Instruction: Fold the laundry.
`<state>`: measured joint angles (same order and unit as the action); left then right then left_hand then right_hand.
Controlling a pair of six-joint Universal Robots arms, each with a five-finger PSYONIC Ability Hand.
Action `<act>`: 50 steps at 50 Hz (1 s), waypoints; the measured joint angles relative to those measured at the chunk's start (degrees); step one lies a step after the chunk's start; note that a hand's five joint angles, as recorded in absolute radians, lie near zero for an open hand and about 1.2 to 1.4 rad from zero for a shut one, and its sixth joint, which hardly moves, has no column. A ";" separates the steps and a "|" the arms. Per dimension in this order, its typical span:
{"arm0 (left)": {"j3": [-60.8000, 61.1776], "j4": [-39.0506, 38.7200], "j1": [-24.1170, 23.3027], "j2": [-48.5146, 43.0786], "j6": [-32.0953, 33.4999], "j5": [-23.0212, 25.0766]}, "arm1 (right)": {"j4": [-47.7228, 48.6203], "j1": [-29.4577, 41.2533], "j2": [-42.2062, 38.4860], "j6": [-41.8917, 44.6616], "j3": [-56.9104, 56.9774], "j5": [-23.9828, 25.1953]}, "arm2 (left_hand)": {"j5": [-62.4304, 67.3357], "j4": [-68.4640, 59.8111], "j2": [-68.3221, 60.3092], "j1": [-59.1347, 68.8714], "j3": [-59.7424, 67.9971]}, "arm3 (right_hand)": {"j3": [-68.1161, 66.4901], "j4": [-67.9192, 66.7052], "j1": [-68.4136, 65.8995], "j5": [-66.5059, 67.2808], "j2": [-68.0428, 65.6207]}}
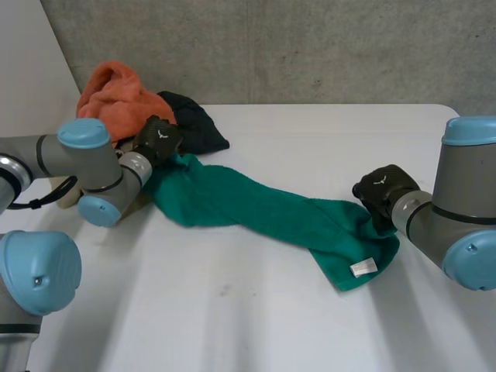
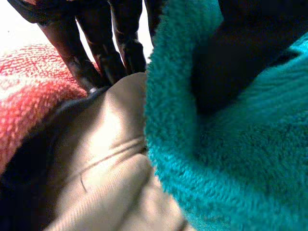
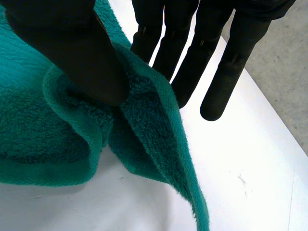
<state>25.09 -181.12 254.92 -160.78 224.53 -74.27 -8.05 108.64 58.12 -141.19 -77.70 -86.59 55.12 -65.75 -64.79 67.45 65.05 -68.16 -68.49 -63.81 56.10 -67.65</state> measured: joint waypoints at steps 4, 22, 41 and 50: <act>3.81 -1.92 -0.65 3.68 0.96 -3.13 | -0.10 -0.47 0.12 -0.08 0.07 0.20 | 0.00 -0.94 -0.71 0.00 1.42 | 0.00 0.00 0.00 0.01 0.00; 53.52 -20.16 -3.00 48.24 -16.55 -6.62 | 0.59 -7.61 3.83 -17.37 11.49 5.64 | 0.00 -2.78 -3.57 0.00 2.93 | 0.00 -0.01 0.00 0.00 0.00; 68.82 -18.24 -3.22 59.96 -22.44 -5.89 | -14.33 -7.86 -16.30 -22.51 41.14 -7.20 | 0.00 -2.79 -3.57 0.00 2.93 | 56.28 56.21 51.04 -53.79 55.76; 68.40 -16.85 -3.28 60.74 -23.17 -5.97 | -22.54 -8.06 1.52 -12.40 19.52 1.06 | 0.00 -2.79 -3.57 0.00 2.93 | 56.20 56.18 51.03 -53.78 55.64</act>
<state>93.49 -197.97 251.63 -100.05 201.36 -80.24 -30.58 100.58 59.65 -153.59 -58.18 -85.54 55.12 -68.54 -68.36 67.45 67.98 -11.96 -12.31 -12.78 2.32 -12.01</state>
